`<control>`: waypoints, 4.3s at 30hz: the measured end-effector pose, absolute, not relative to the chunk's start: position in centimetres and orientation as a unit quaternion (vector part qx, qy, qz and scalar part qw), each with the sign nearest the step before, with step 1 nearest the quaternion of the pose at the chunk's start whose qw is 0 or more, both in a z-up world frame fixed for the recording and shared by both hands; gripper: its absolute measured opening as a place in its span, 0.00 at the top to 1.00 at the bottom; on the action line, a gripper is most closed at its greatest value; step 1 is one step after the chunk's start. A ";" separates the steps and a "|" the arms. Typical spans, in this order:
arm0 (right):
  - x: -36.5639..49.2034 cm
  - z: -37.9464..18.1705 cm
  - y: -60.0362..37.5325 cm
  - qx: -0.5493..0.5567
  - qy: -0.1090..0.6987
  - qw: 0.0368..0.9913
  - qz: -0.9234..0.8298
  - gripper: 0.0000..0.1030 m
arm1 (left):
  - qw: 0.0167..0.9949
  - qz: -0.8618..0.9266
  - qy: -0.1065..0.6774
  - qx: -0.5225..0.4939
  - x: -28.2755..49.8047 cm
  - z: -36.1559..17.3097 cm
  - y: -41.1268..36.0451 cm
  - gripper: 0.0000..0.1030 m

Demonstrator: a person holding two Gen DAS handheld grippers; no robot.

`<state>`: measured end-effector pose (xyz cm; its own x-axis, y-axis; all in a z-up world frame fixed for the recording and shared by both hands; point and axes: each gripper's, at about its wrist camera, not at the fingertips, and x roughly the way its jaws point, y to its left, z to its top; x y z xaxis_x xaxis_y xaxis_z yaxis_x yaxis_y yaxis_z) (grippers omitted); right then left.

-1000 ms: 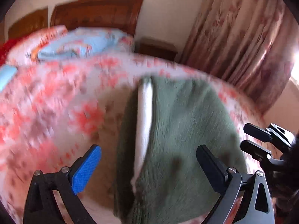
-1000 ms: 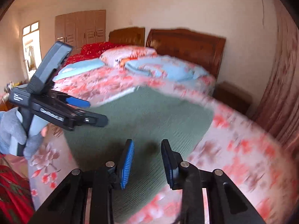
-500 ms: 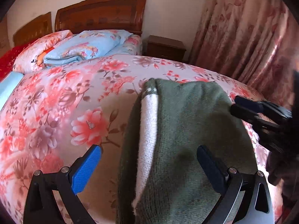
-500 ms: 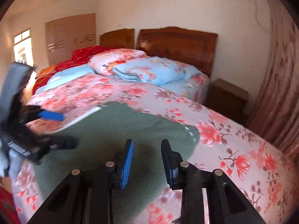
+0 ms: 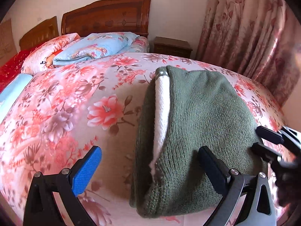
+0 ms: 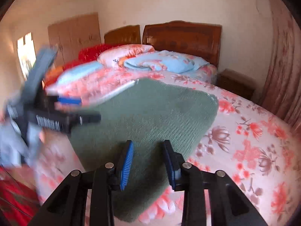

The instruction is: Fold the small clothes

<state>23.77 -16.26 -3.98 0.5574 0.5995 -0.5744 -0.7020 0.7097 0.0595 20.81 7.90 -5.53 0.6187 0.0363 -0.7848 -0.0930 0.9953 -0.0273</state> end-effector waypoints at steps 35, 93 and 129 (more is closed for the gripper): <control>7.1 2.9 -21.2 0.018 0.248 0.931 0.266 0.65 | 0.977 0.088 0.189 0.040 3.9 6.0 1.9 0.00; 6.2 0.2 -19.2 0.036 0.279 0.939 0.198 0.65 | 0.967 0.067 0.243 0.034 2.5 1.5 -0.1 0.00; 6.2 -0.3 -19.3 0.037 0.284 0.937 0.200 0.65 | 0.966 0.066 0.246 0.038 2.6 1.1 0.0 0.00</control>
